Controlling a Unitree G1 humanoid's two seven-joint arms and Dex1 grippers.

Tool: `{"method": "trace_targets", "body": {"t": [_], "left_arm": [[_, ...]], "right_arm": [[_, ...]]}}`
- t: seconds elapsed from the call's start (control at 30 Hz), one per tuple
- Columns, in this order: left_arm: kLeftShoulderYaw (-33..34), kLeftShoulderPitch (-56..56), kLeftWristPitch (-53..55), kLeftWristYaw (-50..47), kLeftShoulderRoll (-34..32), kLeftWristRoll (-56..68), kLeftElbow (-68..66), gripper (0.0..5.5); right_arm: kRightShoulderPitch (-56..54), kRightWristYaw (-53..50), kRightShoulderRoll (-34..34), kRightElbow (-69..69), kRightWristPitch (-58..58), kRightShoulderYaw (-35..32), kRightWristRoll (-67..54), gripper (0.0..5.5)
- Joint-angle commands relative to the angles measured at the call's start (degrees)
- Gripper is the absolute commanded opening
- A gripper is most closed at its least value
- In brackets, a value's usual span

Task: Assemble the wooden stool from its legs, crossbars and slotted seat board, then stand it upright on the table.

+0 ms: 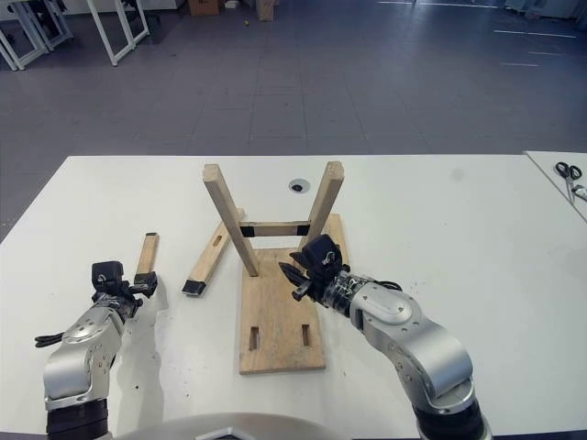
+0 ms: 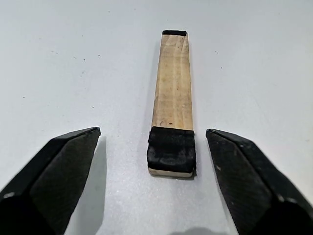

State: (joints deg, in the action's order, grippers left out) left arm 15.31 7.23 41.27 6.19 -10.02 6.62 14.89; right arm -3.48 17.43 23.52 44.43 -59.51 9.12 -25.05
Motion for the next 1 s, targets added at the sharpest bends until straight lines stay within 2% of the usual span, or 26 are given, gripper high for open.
{"method": "trace_targets", "body": {"t": [0.03,0.17,0.4,0.47,0.53,0.6,0.67,0.7,0.77,0.8,0.87,0.93,1.0], "left_arm": [[-2.33,1.63,-2.84,2.76,-1.18,-0.14,-6.83,3.33],[-4.08,1.92,-7.56,2.96,-0.78,-0.83,-11.90,2.67],[-3.42,3.45,-11.97,1.09,0.91,0.05,-19.10,1.55],[-3.18,3.78,-12.56,0.42,1.57,0.51,-19.77,1.32],[-2.62,4.04,-13.83,0.63,2.22,1.56,-19.89,1.32],[0.87,5.59,-17.38,5.55,5.17,10.44,-13.56,1.32],[5.72,7.97,-17.59,12.53,8.06,25.66,-4.92,1.32],[7.41,8.91,-13.05,17.48,6.82,35.74,-1.26,1.32],[9.37,13.51,-0.42,27.82,0.64,59.25,5.97,1.32],[9.79,15.35,3.97,30.68,-2.44,67.19,8.76,1.32],[8.71,15.01,4.14,29.43,-5.31,65.15,12.61,1.32],[5.56,13.77,-1.57,23.08,-5.25,52.36,16.52,1.32],[1.24,16.03,-4.84,18.28,-2.62,46.44,22.23,1.32]], "right_arm": [[-1.55,-0.69,-0.54,0.44,-1.56,-0.66,-0.56,1.35],[-2.48,-0.65,-1.02,0.07,-2.27,-1.12,-1.05,1.35],[-4.37,-0.85,-1.46,0.09,-3.55,-1.89,-1.98,1.35],[-4.91,-0.82,-1.26,0.00,-3.90,-2.08,-2.30,1.35],[-5.22,-0.76,-0.93,-0.20,-4.06,-2.14,-2.47,1.35],[-5.61,-0.33,-0.49,-0.92,-3.81,-2.19,-2.45,1.35],[-6.30,0.58,-0.38,-2.36,-3.29,-2.46,-2.82,1.35],[-5.90,0.36,-1.44,-2.33,-3.90,-3.93,-3.89,1.35],[-6.97,0.68,-4.09,-3.10,-6.39,-8.02,-7.70,1.35],[-8.57,0.56,-5.76,-3.82,-8.00,-10.44,-10.20,1.35],[-11.88,-1.44,-10.59,-4.35,-12.00,-15.24,-15.61,1.35],[-14.42,-6.02,-18.92,-3.76,-17.67,-18.89,-21.00,1.35],[-15.42,-11.01,-28.32,-3.98,-23.51,-21.99,-24.41,1.35]]}}
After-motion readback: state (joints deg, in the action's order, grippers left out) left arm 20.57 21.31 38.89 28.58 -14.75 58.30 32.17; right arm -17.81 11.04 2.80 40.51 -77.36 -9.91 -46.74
